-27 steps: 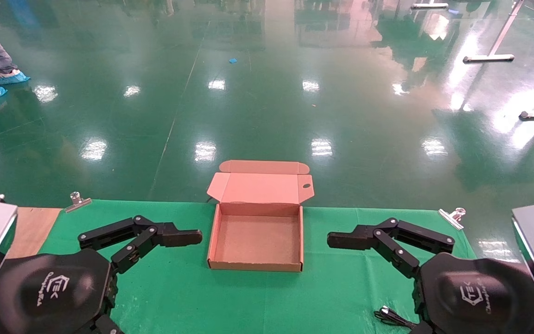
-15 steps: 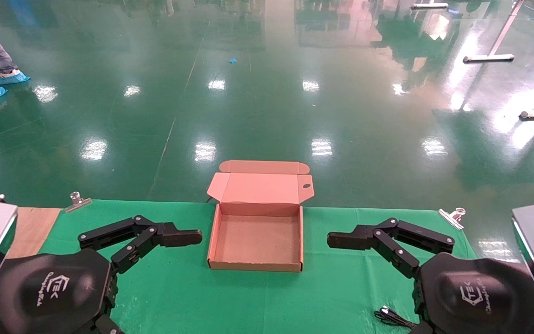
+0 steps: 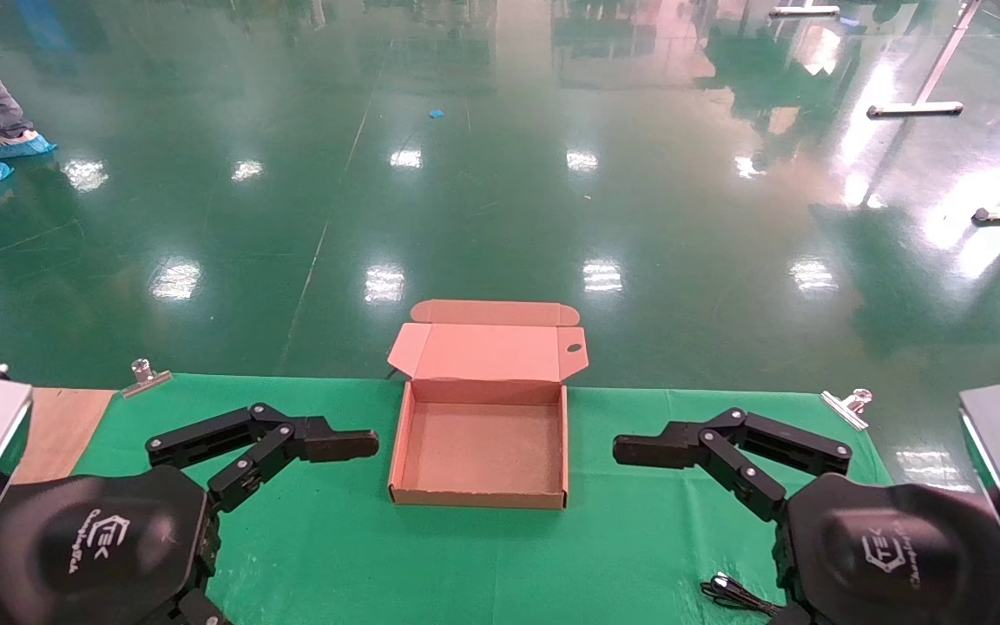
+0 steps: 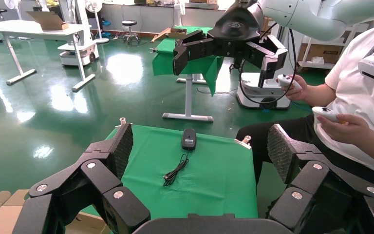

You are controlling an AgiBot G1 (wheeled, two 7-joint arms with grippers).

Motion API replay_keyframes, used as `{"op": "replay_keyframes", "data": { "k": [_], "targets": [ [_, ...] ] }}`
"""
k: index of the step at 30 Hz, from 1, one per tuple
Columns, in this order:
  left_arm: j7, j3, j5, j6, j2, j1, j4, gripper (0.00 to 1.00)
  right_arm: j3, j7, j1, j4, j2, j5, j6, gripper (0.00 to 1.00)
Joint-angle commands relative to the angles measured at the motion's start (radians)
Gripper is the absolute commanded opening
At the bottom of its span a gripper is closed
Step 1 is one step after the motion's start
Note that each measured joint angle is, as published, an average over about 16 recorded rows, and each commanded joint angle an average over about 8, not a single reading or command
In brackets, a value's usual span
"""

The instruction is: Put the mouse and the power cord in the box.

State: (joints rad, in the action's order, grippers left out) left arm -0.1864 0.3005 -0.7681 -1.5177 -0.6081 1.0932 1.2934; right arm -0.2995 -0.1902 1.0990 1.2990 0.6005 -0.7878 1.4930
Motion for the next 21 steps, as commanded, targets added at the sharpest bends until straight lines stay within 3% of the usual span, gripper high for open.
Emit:
{"op": "replay_keyframes", "data": {
  "k": [1,12,21],
  "targets": [
    [0.002,0.003,-0.004,-0.007,0.0,0.001,0.003,1.0,-0.002,0.001,0.001,0.004,-0.004,-0.008,-0.001,1.0],
    [0.003,0.134,-0.245,-0.046,0.01,0.113,0.015,1.0,-0.127,-0.029,0.153,0.046,-0.02,-0.327,0.034,1.0],
    [0.114,0.258,-0.524,-0.032,-0.023,0.176,-0.058,1.0,-0.258,-0.041,0.253,0.044,0.012,-0.625,0.031,1.0]
  ]
}}
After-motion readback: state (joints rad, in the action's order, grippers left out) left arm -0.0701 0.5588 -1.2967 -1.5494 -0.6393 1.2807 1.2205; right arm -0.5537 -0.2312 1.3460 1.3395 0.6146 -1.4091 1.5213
